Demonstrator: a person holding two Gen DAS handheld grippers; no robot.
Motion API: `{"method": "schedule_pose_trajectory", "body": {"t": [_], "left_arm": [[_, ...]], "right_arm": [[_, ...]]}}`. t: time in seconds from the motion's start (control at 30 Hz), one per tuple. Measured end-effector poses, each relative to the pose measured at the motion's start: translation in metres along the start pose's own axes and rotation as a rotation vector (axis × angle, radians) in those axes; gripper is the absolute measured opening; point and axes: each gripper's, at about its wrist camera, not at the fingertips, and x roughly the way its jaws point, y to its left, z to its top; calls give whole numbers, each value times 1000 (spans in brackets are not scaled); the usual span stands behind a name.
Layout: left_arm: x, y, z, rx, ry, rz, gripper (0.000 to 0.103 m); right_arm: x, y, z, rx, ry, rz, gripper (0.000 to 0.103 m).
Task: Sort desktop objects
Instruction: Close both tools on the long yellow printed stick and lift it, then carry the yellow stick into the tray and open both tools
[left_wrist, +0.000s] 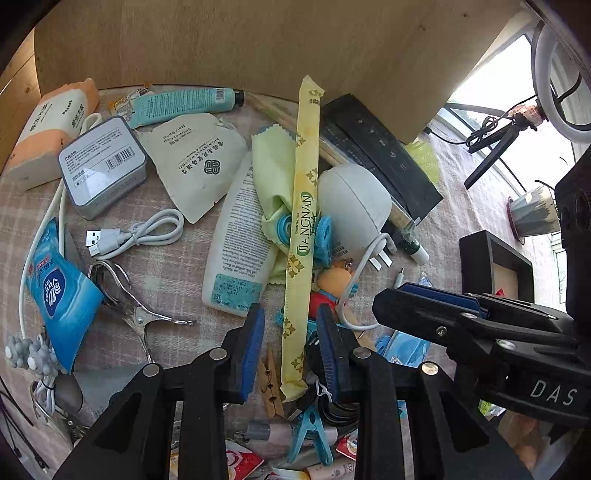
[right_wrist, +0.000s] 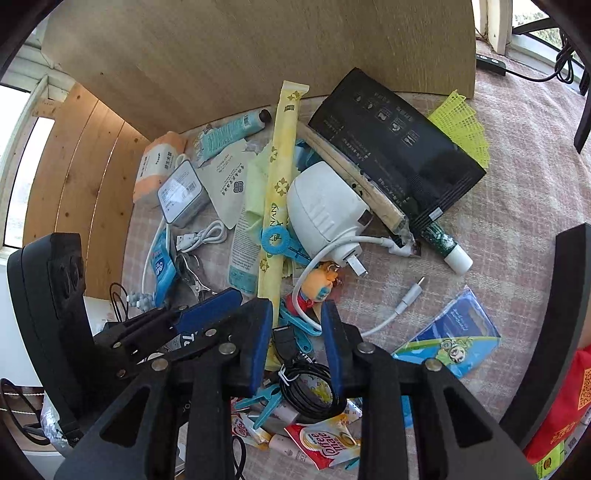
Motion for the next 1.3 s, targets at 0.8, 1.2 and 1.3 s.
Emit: {"method": "schedule_pose_trajectory", "body": {"t": [0.8, 1.2, 1.3], "left_arm": [[23, -5, 15, 16, 13, -6, 11], [-27, -9, -11, 8, -69, -35, 11], [-43, -16, -19, 23, -92, -38, 11]], "right_arm": [[22, -7, 15, 26, 41, 46, 9], [-37, -13, -21, 18, -23, 151, 4], [-57, -14, -34, 13, -51, 179, 4]]}}
